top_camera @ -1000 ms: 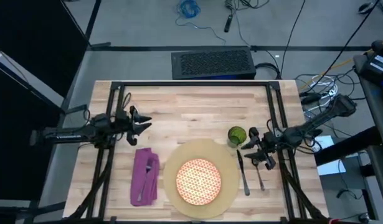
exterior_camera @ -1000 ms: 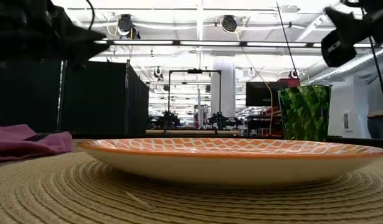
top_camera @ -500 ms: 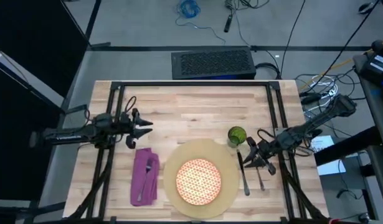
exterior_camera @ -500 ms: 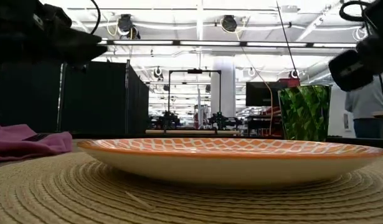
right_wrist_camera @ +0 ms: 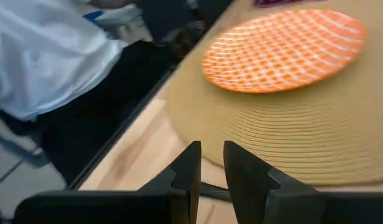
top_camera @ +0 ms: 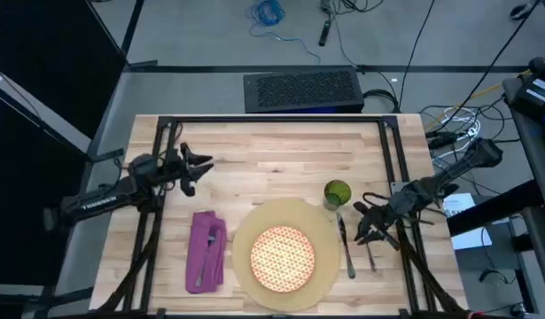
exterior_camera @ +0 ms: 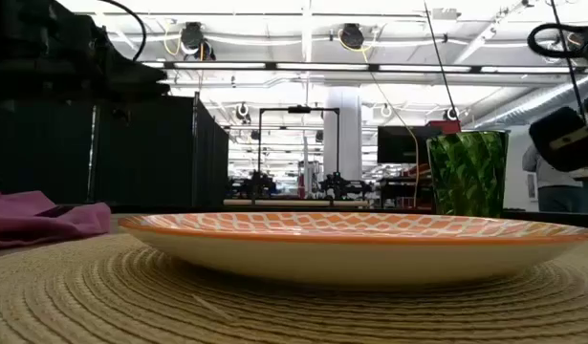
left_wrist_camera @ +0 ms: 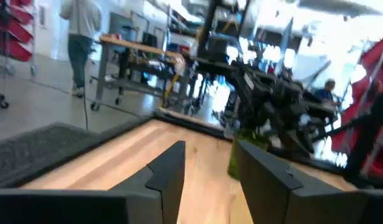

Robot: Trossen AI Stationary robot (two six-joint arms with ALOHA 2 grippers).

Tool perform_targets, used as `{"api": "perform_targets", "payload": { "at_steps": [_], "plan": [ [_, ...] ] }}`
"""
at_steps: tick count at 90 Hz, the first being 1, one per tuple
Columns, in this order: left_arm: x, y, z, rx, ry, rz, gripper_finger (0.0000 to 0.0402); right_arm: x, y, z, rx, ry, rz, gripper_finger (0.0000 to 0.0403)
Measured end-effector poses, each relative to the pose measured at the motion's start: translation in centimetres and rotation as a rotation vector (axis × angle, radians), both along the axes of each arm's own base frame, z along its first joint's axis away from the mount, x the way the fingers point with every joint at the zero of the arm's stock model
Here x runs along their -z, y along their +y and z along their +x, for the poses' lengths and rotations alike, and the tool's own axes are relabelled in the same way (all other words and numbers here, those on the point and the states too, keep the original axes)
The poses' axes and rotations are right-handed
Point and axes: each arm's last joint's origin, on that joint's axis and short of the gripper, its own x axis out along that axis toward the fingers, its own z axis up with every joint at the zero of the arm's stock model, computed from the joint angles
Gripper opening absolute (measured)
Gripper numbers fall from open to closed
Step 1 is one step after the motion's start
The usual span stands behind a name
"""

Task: Set table place
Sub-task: Return to Home Position

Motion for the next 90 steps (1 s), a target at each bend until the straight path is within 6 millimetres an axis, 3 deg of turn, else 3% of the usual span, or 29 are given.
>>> {"api": "perform_targets", "payload": {
  "at_steps": [13,90],
  "plan": [
    [-0.57,0.0,-0.26,-0.007,-0.055,0.025,0.0127,-0.15,0.02,-0.04,-0.033,-0.023,-0.049,0.0054],
    [-0.21,0.09,-0.2,-0.028,-0.02,0.018,0.0127,-0.17,0.01,-0.04,-0.039,-0.028,-0.064,0.0054]
  ]
}}
